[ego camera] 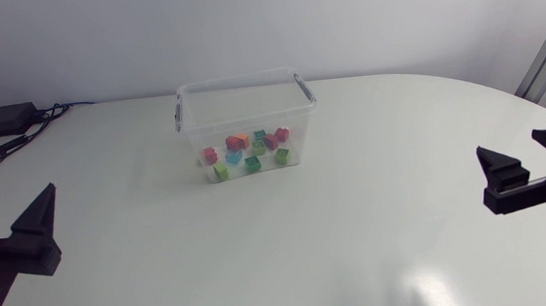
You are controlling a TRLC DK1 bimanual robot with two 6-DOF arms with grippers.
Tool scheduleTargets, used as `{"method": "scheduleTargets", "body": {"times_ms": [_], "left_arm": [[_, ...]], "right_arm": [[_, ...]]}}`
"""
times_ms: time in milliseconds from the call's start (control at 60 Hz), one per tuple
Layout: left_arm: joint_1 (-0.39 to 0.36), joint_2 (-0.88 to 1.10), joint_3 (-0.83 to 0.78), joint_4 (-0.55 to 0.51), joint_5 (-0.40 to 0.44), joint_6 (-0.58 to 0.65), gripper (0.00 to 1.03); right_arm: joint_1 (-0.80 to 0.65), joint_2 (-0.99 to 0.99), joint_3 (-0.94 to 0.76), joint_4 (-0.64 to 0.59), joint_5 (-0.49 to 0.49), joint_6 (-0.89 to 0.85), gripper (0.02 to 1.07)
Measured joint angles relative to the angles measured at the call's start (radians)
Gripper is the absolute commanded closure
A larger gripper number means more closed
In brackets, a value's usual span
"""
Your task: Place the duplo bricks in the container
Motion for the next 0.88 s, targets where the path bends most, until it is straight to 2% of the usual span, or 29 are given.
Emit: {"method": "scheduleTargets", "body": {"times_ms": [750, 883], "left_arm": [[-0.002, -0.137, -0.257, 0.104, 0.0, -0.259, 0.05], [-0.003, -0.145, -0.27, 0.111, 0.0, -0.28, 0.05]], "right_arm": [[-0.027, -0.374, -0.38, 0.238, -0.073, 0.19, 0.11], [-0.031, -0.394, -0.401, 0.245, -0.076, 0.206, 0.11]]}}
